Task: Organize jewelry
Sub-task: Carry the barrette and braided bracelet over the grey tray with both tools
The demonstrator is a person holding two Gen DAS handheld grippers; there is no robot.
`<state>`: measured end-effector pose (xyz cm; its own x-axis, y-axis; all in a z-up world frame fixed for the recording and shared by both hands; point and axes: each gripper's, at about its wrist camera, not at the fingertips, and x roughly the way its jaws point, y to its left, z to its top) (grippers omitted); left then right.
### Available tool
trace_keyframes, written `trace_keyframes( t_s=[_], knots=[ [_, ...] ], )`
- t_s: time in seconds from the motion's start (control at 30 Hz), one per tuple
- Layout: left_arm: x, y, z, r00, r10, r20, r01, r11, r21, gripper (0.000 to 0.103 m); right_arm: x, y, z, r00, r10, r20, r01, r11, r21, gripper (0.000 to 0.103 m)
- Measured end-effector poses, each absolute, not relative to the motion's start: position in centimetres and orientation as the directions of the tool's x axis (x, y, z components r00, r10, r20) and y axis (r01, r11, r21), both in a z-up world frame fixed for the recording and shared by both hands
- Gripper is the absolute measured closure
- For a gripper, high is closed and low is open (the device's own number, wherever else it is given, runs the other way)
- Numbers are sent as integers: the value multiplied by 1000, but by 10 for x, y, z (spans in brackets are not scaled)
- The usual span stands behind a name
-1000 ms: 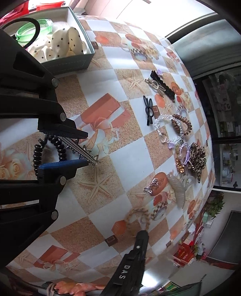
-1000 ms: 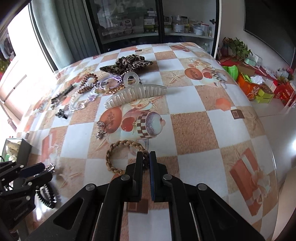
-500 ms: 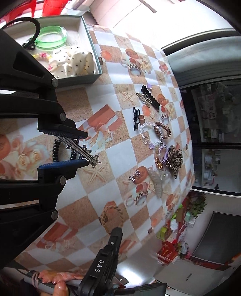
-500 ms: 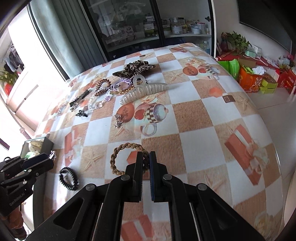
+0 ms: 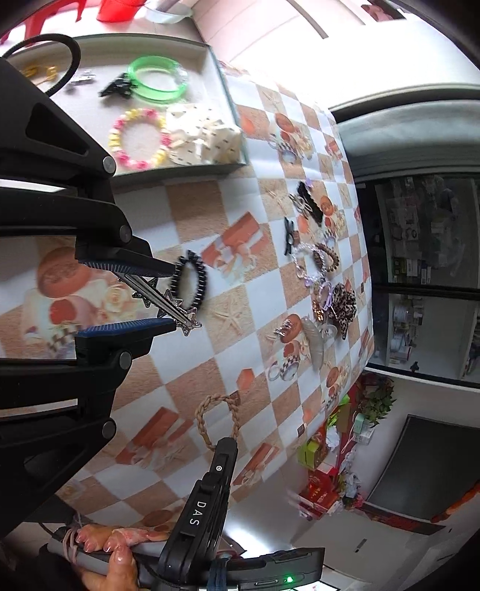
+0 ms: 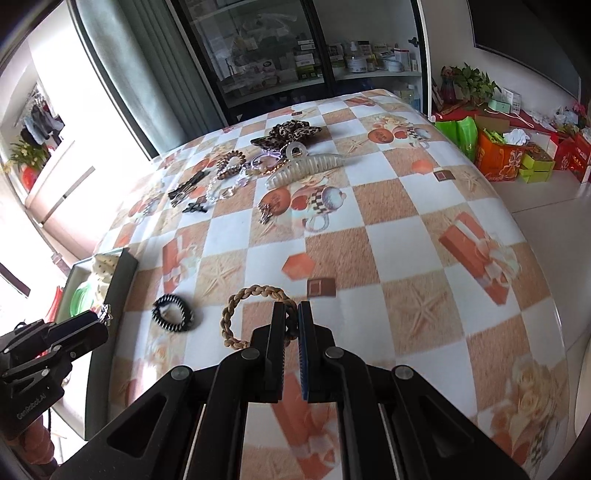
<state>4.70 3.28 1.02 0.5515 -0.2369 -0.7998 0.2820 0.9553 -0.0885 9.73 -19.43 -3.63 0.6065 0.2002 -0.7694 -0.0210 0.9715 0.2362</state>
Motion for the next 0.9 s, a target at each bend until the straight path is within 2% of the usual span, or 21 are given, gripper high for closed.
trace_keyframes(
  t_s=[0.47, 0.9],
  knots=[
    [-12, 90, 3, 584, -211, -784, 165, 976, -139, 77, 60, -165, -35, 596, 230, -769, -61, 968, 243, 96],
    [-43, 156, 2, 629, -158, -761, 39, 984, -172, 77, 45, -102, -9, 595, 299, -746, -187, 954, 233, 96]
  ],
)
